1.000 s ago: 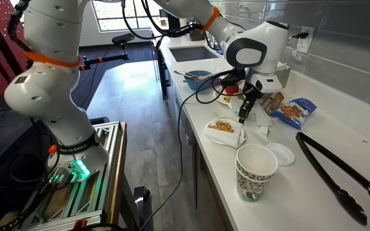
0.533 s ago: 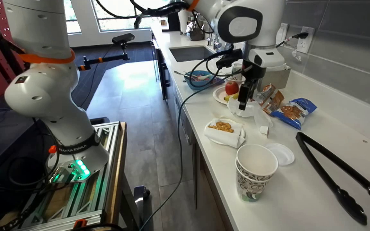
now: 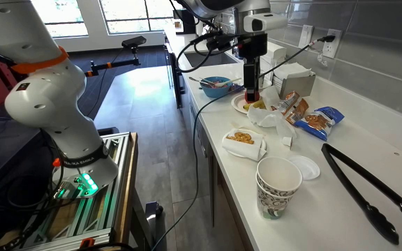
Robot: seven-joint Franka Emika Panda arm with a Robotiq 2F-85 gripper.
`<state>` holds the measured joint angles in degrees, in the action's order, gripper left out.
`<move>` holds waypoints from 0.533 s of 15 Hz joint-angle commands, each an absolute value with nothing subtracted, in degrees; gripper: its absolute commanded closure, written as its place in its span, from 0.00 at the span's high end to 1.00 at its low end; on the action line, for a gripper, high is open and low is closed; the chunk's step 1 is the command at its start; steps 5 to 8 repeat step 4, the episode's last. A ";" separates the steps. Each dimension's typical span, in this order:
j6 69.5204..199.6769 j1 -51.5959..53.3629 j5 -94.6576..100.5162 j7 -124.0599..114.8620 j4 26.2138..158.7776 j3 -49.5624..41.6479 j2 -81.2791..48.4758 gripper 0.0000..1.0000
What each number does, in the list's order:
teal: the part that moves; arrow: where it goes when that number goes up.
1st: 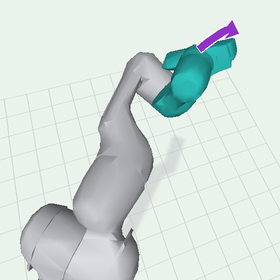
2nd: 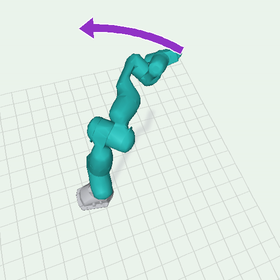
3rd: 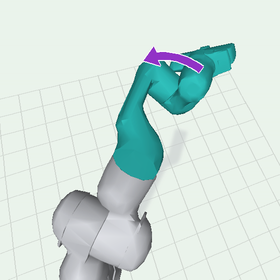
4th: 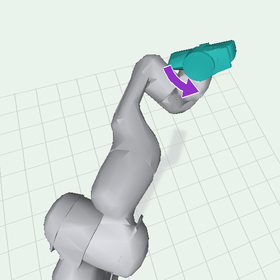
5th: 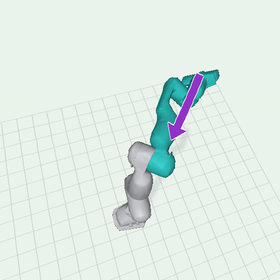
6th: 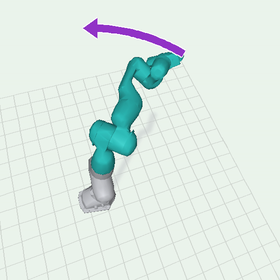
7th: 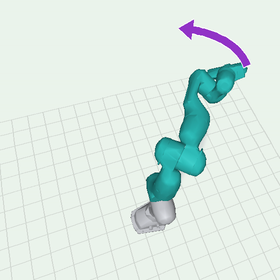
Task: Remove the plastic fork from the cup and put it on the counter
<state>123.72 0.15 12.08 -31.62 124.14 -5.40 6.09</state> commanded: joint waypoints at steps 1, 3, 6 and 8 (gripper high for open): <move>123.66 -1.84 11.81 -28.52 125.99 -3.24 8.60 1.00; 123.59 -2.29 11.57 -24.82 128.81 -2.89 12.72 1.00; 123.61 -2.46 11.51 -24.04 129.65 -2.85 13.86 1.00; 123.61 -2.46 11.51 -24.04 129.65 -2.85 13.86 1.00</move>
